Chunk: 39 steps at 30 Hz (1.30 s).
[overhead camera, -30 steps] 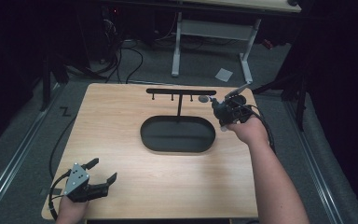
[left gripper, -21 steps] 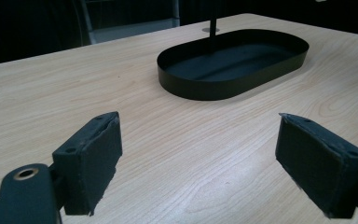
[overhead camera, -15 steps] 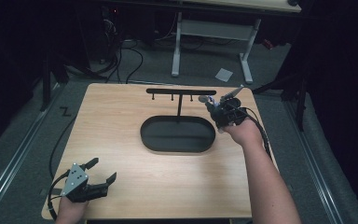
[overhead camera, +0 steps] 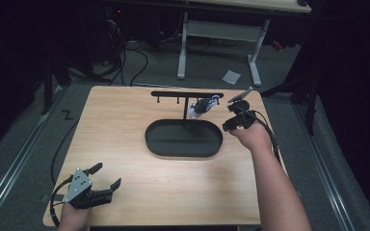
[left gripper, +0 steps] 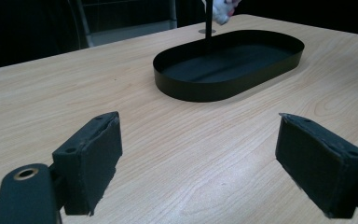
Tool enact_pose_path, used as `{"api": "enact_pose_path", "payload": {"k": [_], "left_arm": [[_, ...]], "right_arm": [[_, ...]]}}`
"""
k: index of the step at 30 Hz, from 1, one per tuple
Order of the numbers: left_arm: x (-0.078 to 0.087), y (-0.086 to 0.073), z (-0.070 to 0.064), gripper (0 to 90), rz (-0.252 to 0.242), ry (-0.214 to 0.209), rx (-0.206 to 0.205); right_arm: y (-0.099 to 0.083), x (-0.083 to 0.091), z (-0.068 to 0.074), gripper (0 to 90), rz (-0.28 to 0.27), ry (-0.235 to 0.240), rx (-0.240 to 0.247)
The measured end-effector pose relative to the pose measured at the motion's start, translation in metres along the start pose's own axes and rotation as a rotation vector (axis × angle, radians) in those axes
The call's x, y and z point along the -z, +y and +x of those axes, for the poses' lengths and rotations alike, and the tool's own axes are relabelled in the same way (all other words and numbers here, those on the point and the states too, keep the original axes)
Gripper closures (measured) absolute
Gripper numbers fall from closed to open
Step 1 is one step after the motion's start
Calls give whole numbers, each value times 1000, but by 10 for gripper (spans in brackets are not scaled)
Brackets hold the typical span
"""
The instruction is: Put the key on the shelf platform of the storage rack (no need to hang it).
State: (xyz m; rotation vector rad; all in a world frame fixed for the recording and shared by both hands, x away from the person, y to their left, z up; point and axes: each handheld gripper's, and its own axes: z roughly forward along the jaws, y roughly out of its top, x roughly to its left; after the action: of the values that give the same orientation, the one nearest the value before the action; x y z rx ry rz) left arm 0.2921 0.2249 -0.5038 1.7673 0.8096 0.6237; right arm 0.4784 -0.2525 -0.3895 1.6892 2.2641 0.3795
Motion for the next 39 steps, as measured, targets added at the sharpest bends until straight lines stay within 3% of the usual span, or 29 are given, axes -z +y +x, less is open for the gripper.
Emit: {"api": "enact_pose_path", "payload": {"k": [12,19,21,27,29,32,33,39], "left_arm": [[0,1,0,151,3,-2,1],[0,-1,-2,151,15,-6,-3],[0,-1,-2,151,17,-4,-3],[0,-2,-4,151,30,-1,-8],[0,-3,-5,151,34,0,-14],[-2,-3,-4,151,40,0,-10],[-3,-4,-5,151,45,1,-12],[-4,-5,-7,151,55,-2,-20]], "right_arm": [[-7,7,4,337,-6,4,9],[-27,9,4,306,-42,18,4],[-33,11,6,298,-46,19,34],[-53,13,4,287,-103,5,48],[-67,11,2,277,-127,30,50],[-75,9,1,257,-152,42,35],[-86,4,-1,250,-194,50,22],[-123,-16,3,211,-282,71,-18]]}}
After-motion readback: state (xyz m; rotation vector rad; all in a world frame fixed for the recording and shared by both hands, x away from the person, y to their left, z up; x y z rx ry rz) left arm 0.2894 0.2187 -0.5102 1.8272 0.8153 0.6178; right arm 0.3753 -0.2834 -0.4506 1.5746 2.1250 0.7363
